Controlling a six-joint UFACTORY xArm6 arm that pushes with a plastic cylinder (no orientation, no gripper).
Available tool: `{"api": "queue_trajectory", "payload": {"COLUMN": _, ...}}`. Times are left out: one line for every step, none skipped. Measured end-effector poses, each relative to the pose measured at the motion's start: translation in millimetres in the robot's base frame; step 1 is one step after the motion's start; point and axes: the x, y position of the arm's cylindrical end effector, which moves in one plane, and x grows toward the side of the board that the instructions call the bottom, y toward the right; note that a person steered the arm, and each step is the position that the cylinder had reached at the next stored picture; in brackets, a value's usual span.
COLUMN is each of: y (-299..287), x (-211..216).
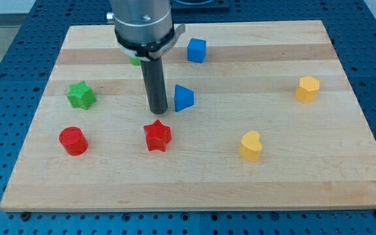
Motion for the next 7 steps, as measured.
{"api": "queue_trajectory", "payload": {"y": 26, "x": -6}}
{"api": "queue_trajectory", "payload": {"y": 45, "x": -47}}
{"api": "queue_trajectory", "payload": {"y": 46, "x": -71}}
{"api": "queue_trajectory", "payload": {"y": 49, "x": -48}}
{"api": "queue_trajectory", "payload": {"y": 73, "x": -45}}
{"api": "queue_trajectory", "payload": {"y": 83, "x": -63}}
{"api": "queue_trajectory", "payload": {"y": 78, "x": -67}}
